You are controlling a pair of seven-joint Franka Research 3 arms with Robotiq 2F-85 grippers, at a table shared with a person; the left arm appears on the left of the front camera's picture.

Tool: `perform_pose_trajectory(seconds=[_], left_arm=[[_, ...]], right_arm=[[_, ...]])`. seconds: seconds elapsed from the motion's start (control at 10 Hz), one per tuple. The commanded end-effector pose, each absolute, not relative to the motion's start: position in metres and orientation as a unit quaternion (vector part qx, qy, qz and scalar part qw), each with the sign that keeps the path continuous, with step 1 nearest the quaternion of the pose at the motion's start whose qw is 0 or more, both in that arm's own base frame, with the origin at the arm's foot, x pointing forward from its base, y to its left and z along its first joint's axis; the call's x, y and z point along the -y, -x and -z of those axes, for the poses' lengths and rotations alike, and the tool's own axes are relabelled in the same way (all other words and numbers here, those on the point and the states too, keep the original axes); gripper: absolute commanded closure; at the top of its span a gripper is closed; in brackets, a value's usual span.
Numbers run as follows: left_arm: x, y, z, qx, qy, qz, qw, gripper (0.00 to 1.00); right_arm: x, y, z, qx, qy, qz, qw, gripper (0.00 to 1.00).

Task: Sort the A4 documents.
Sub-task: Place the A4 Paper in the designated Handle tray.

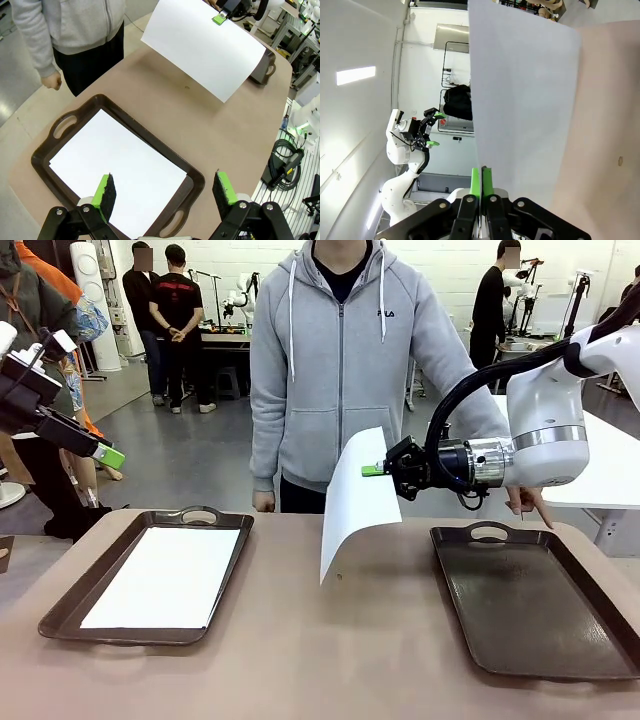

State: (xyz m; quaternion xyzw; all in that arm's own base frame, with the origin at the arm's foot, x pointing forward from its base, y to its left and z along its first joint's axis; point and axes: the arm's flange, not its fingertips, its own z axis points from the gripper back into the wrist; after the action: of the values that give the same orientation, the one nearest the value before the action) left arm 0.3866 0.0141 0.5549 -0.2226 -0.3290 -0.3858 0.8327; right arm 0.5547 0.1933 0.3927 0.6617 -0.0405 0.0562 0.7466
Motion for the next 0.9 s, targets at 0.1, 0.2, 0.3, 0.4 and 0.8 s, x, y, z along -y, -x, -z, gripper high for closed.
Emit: perform_pose_trajectory(seconds=[0.1, 0.2, 0.3, 0.4, 0.8], left_arm=[[-0.014, -0.386, -0.554, 0.328, 0.217, 0.388, 0.834, 0.0], [-0.014, -0.386, -0.554, 0.328, 0.217, 0.388, 0.834, 0.0], [-0.014, -0.386, -0.554, 0.328, 0.217, 0.388, 0.834, 0.0], [-0.014, -0.386, -0.554, 0.328, 0.217, 0.388, 0.834, 0.0], [-0.014, -0.386, -0.554, 0.328, 0.217, 0.388, 0.834, 0.0]], right_arm=[[-0.195, -0.555, -0.393, 0.044, -0.663, -0.05, 0.745, 1.0], [-0.195, -0.555, -0.393, 0.044, -0.663, -0.05, 0.745, 1.0], [-0.193, -0.555, -0.393, 0.041, -0.662, -0.056, 0.747, 0.99], [-0.18, -0.522, -0.39, 0.007, -0.658, -0.078, 0.749, 0.99], [-0.081, -0.478, -0.408, -0.023, -0.638, -0.135, 0.758, 0.99]])
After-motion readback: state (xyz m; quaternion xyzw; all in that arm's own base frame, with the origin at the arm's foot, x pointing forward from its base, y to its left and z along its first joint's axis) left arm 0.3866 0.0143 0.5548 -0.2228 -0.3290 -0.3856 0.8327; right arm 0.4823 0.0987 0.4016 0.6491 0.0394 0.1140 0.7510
